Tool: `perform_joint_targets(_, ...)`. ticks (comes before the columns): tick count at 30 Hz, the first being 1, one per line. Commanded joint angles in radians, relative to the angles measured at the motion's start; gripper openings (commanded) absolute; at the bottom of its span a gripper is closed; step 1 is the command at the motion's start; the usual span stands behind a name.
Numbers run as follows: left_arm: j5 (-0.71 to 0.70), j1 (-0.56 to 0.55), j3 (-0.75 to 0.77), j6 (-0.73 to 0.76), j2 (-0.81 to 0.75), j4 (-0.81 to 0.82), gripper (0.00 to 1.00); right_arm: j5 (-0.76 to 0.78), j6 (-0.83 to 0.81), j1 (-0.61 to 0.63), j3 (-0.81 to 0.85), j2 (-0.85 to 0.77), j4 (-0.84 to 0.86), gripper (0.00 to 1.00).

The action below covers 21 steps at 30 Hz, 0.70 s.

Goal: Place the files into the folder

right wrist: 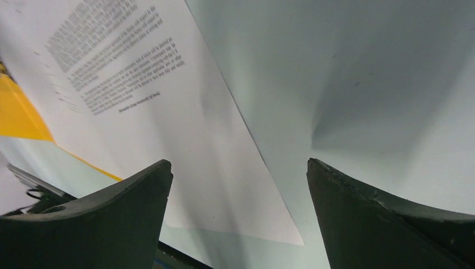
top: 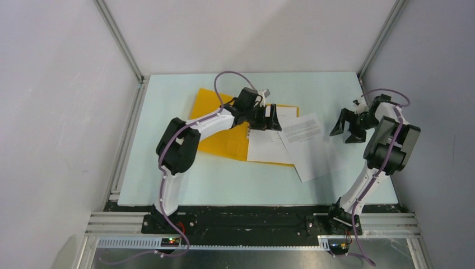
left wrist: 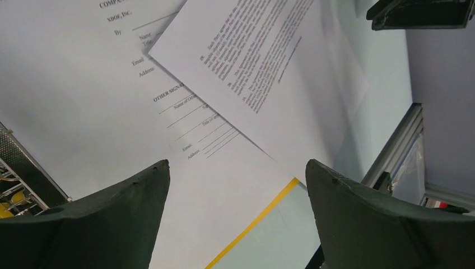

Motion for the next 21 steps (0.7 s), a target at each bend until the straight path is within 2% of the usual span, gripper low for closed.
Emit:
perform_joint_targets(1, 0.006, -0.012, 0.011, 0.044, 0.010, -0.020, 0.95, 0.143, -0.019, 0.086, -0.016, 0.025, -0.092, 0.95)
perform_joint_targets(6, -0.022, -0.008, -0.006, 0.061, -0.016, -0.021, 0.95, 0.047, 0.031, 0.166, -0.010, 0.074, -0.189, 0.95)
perform_joint_targets(10, -0.034, 0.011, -0.018, 0.091, -0.066, -0.020, 0.95, -0.134, 0.069, 0.256, 0.030, 0.111, -0.246, 0.95)
perform_joint_targets(12, -0.037, 0.024, -0.029, 0.108, -0.099, -0.021, 0.95, -0.220, 0.077, 0.300, 0.056, 0.104, -0.268, 0.95)
perform_joint_targets(16, -0.043, 0.053, -0.043, 0.158, -0.179, -0.025, 0.95, -0.338, 0.084, 0.309, 0.077, 0.014, -0.294, 0.96)
perform_joint_targets(19, -0.075, 0.091, -0.037, 0.228, -0.253, -0.044, 0.95, -0.310, 0.106, 0.286, 0.063, -0.053, -0.270, 0.96)
perform_joint_targets(21, -0.146, 0.126, -0.024, 0.274, -0.294, -0.088, 0.95, -0.207, 0.136, 0.263, 0.039, -0.107, -0.213, 0.98)
